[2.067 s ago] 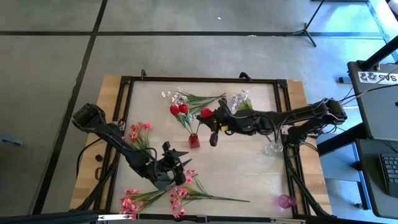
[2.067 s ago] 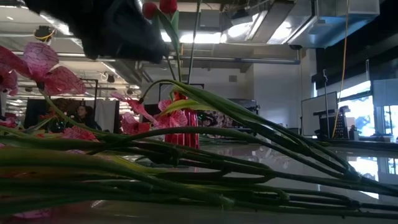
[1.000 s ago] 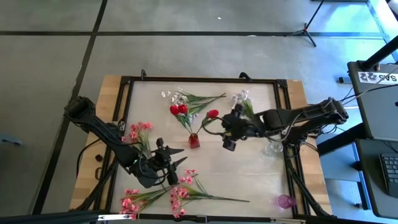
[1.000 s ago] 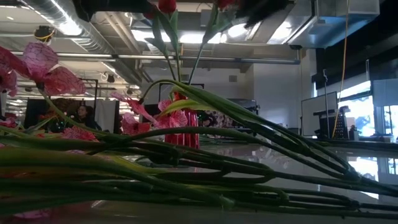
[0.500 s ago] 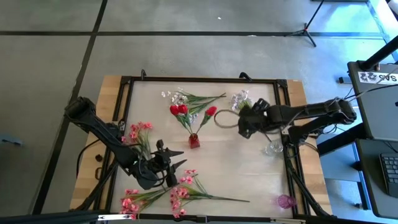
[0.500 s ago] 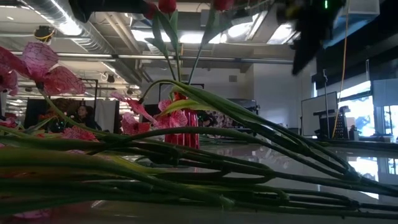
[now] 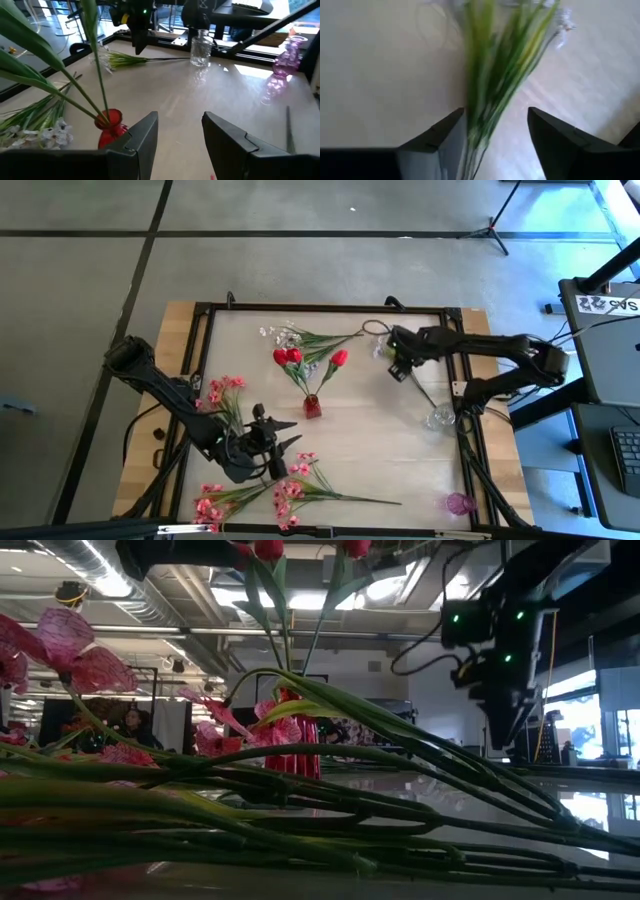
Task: Sort flowers into vase by color
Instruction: Put the right white flowers into the transparent vase
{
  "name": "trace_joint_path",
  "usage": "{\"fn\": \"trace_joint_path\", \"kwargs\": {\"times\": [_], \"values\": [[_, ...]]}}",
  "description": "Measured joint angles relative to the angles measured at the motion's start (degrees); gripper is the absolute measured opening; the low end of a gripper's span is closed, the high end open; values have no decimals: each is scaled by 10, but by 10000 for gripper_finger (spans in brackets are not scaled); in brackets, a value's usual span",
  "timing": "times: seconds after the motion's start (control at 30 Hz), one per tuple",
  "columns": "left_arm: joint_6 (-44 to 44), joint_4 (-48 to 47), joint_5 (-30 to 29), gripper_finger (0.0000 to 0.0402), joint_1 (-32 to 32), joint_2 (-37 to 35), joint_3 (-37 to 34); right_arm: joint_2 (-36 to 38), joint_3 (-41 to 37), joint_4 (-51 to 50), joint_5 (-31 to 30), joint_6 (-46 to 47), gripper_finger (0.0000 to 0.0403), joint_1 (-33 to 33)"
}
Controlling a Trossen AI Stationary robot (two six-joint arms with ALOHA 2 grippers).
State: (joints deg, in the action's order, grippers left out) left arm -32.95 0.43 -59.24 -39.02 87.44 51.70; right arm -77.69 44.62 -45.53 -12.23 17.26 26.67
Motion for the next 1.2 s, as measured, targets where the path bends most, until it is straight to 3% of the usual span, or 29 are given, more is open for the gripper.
{"fn": "trace_joint_path", "kwargs": {"times": [0.2, 0.47, 0.7, 0.77, 0.93, 1.2], "values": [[-14, 0, 0, 151, 0, 0, 0, -70, 0, 42, 43, -25, 177, 55], [-29, 0, 0, 151, -4, 0, 0, -114, 2, 62, 44, -27, 140, 67], [-32, 0, 0, 151, -4, 0, 0, -95, -1, 70, 44, -20, 31, 67], [-34, 0, -1, 151, -4, 0, 0, -77, -1, 70, 49, -20, 12, 67], [-40, 0, -1, 151, -4, 0, 0, 6, -1, 70, 58, -10, 35, 67], [-40, 0, -1, 151, -4, 0, 0, 230, -1, 133, 117, -3, 7, 37]]}}
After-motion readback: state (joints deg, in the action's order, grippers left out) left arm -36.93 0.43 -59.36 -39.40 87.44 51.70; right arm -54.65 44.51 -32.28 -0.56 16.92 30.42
